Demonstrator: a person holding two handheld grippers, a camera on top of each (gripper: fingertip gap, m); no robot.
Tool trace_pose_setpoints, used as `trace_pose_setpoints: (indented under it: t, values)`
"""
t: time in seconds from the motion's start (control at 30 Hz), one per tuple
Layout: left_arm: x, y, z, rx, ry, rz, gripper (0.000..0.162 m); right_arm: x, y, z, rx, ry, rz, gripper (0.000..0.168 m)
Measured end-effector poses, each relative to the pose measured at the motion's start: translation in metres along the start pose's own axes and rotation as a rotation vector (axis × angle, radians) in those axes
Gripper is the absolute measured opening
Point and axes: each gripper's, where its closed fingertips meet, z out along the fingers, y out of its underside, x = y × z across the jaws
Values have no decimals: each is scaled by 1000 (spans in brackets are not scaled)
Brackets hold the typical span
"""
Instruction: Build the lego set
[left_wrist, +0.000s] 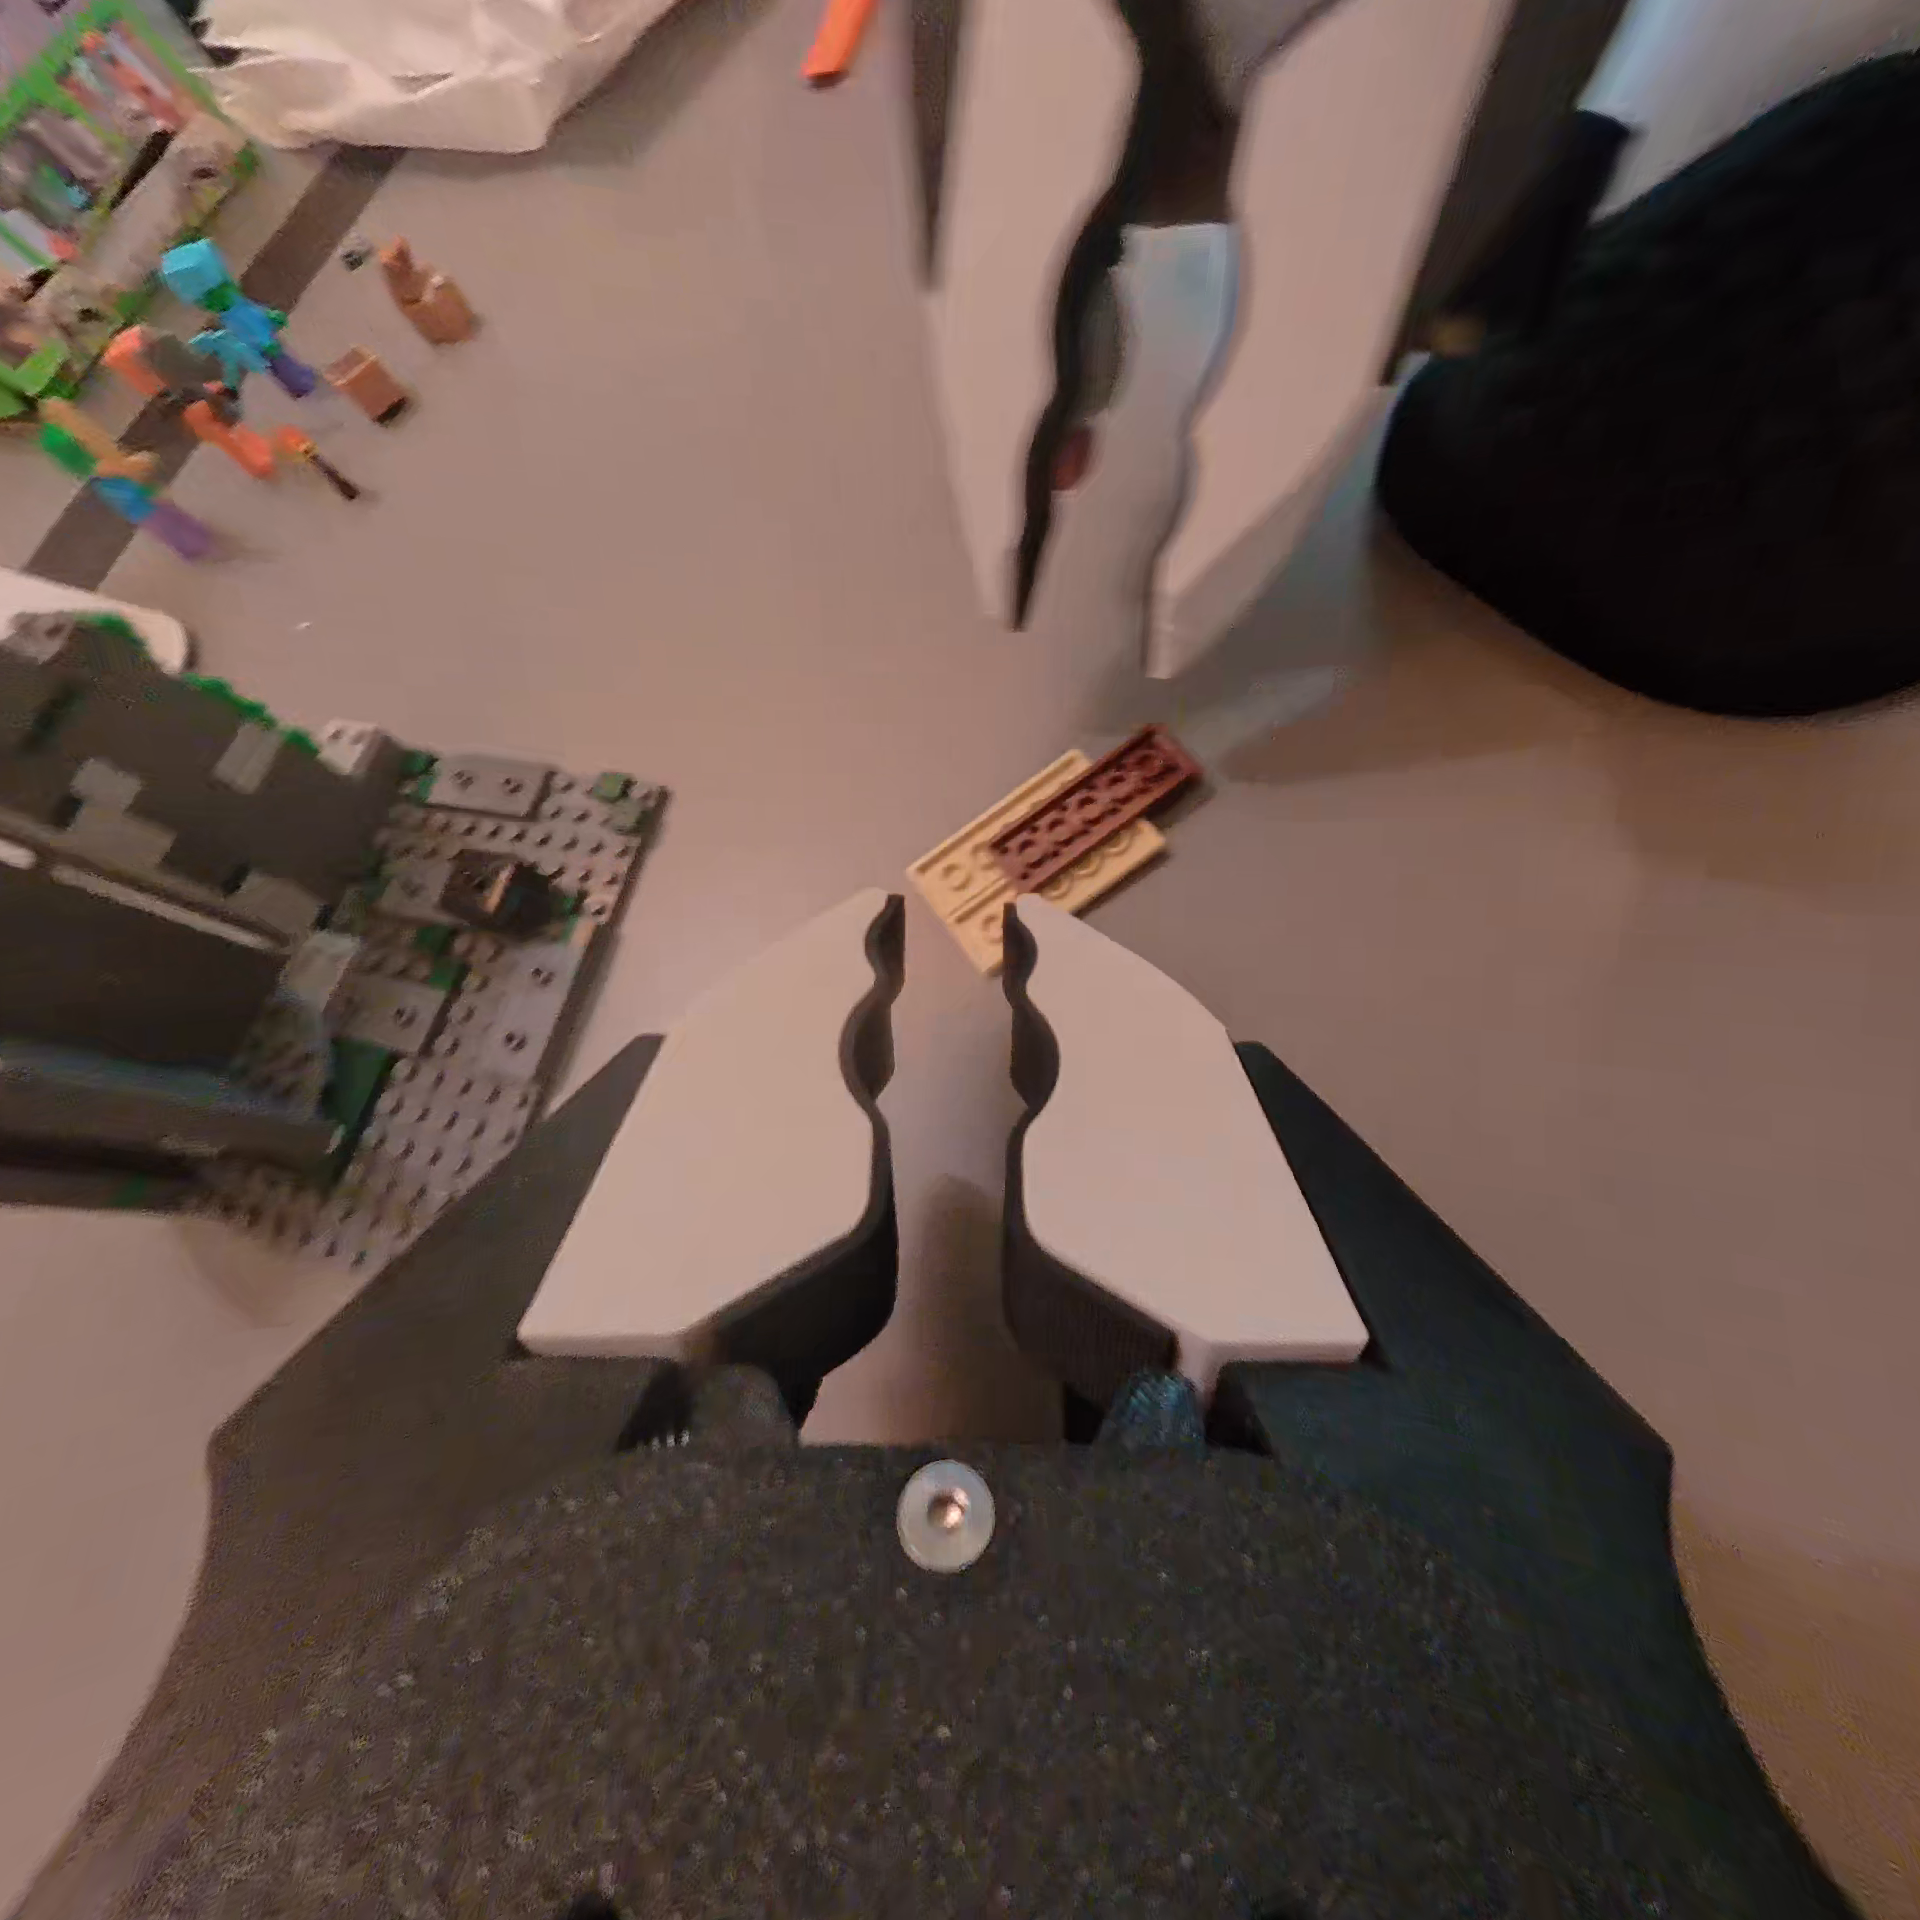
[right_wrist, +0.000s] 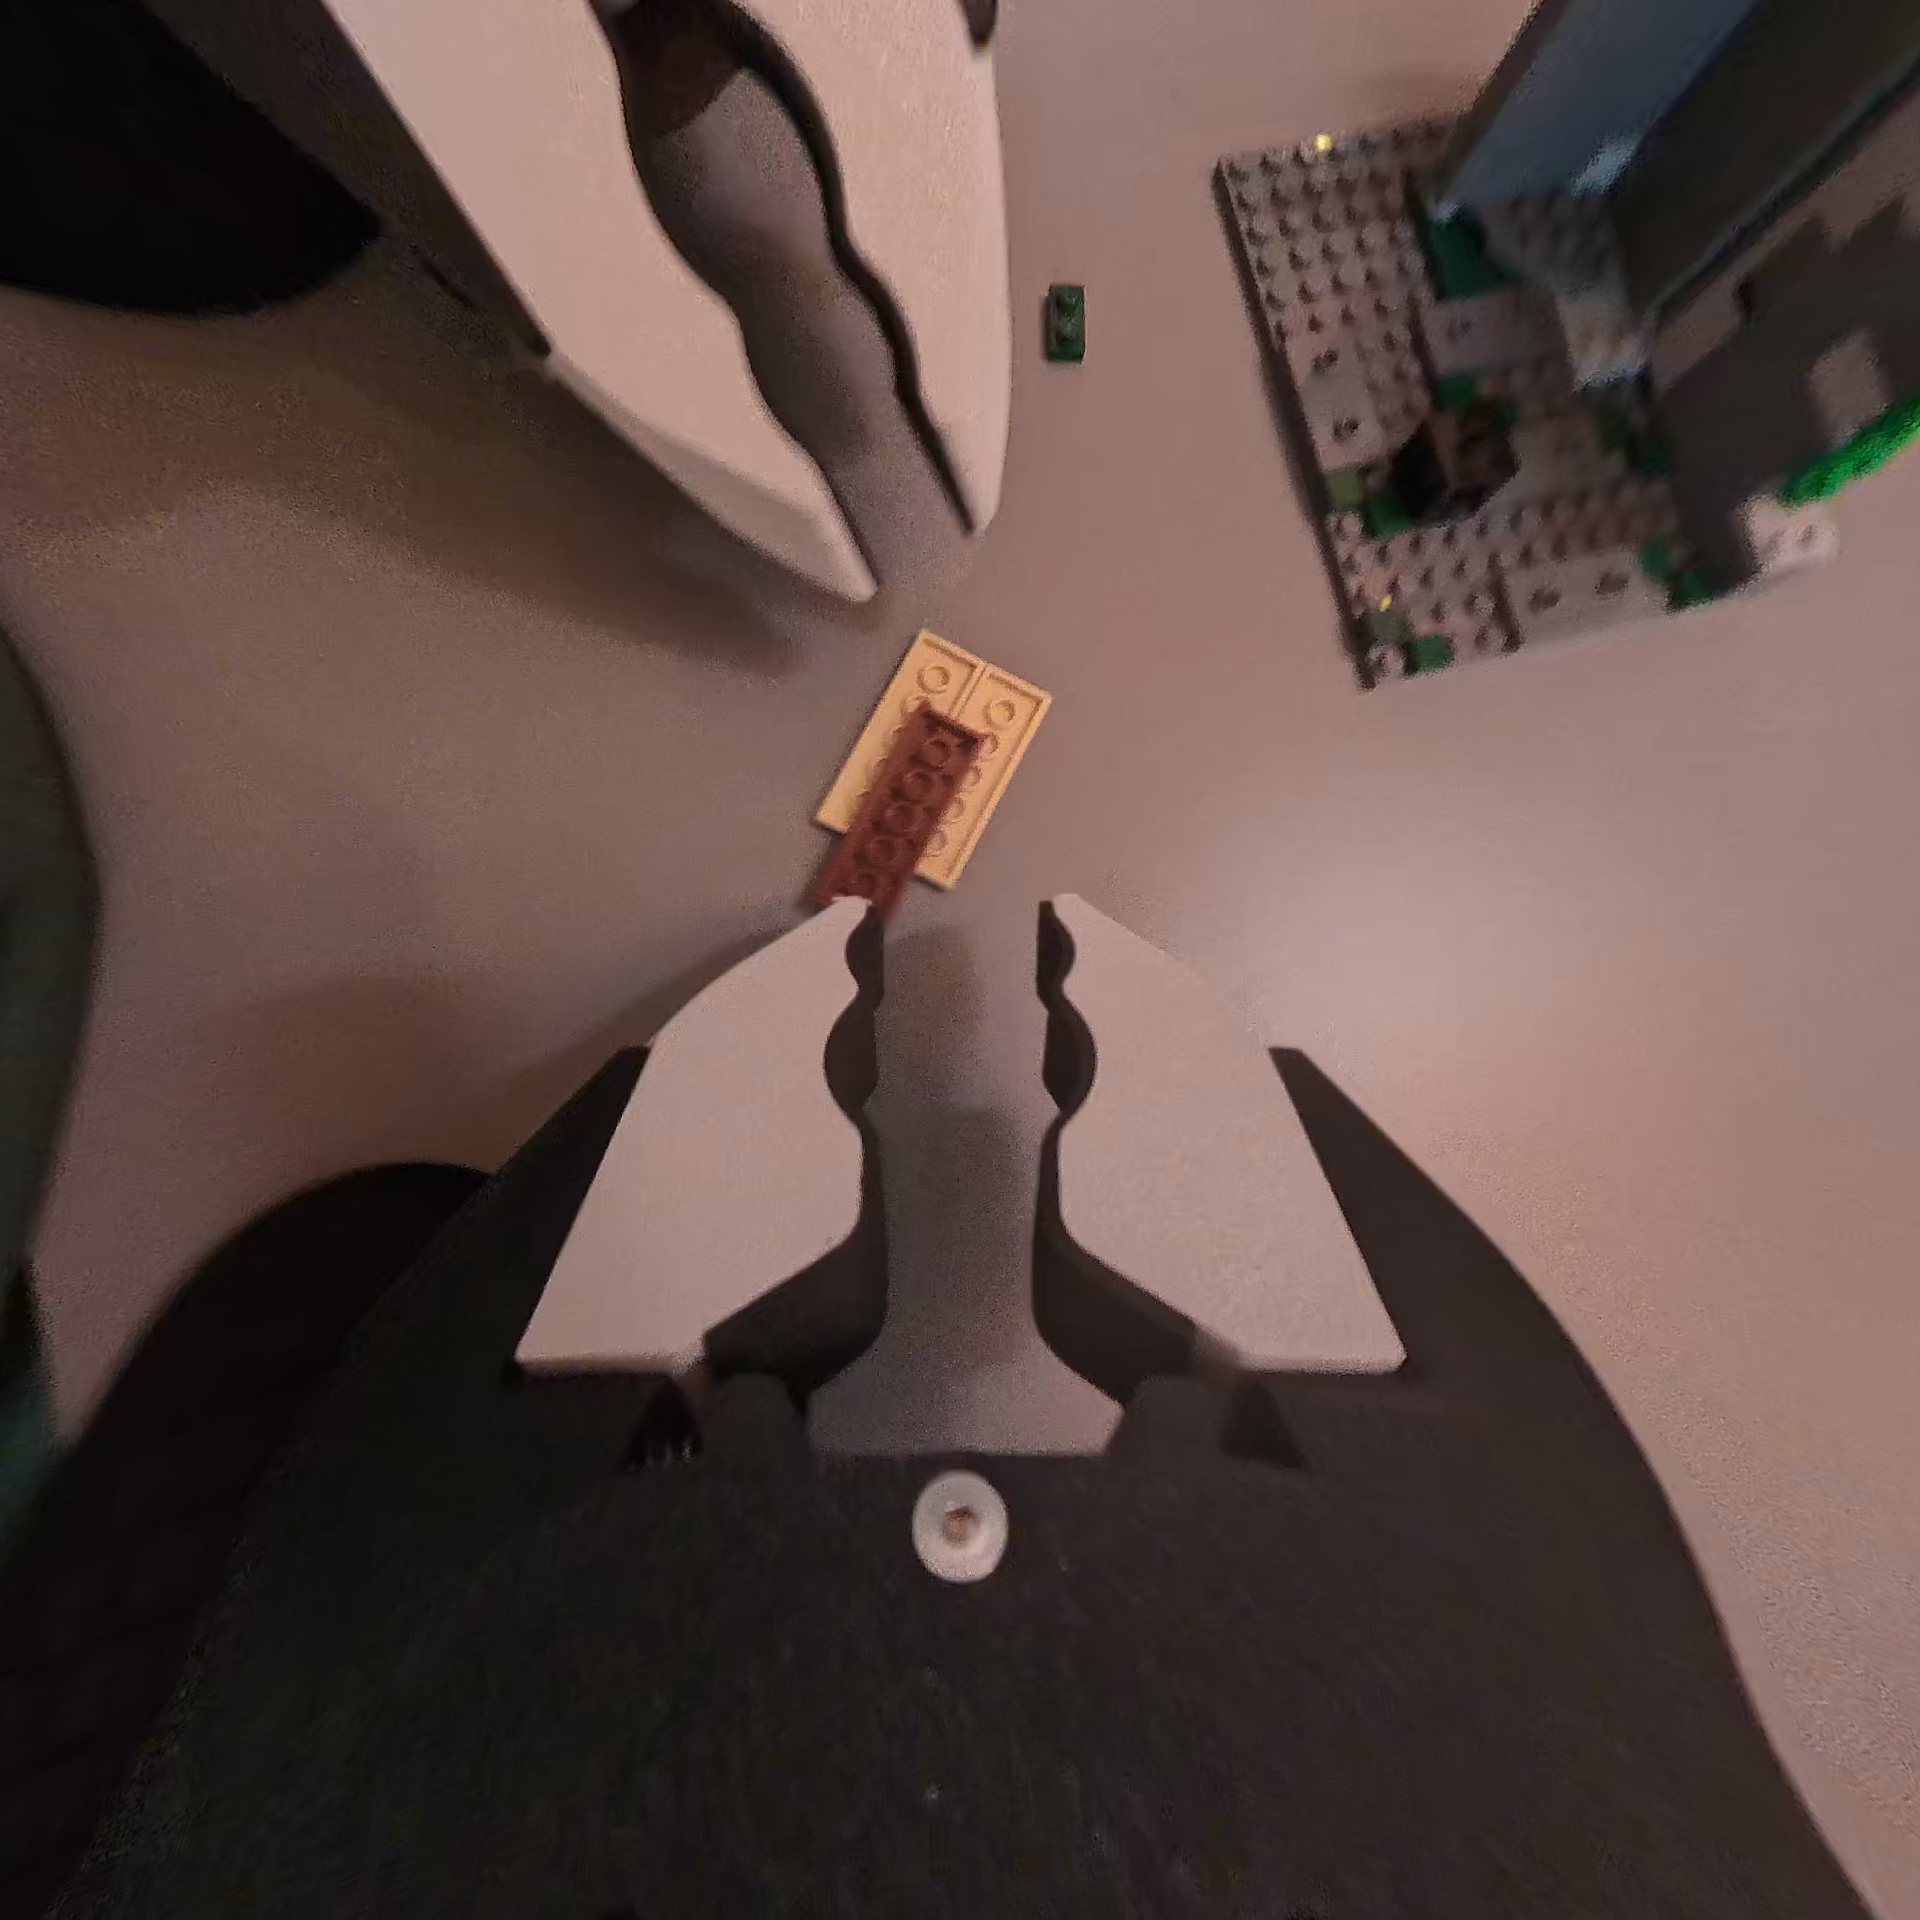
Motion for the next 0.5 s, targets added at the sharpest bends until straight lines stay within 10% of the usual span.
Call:
trace_pose_setpoints:
  t: [0.5]
  values:
    - [-54,28,-51,92,-139,-179,19,-10,6,24,-16,79,111,24]
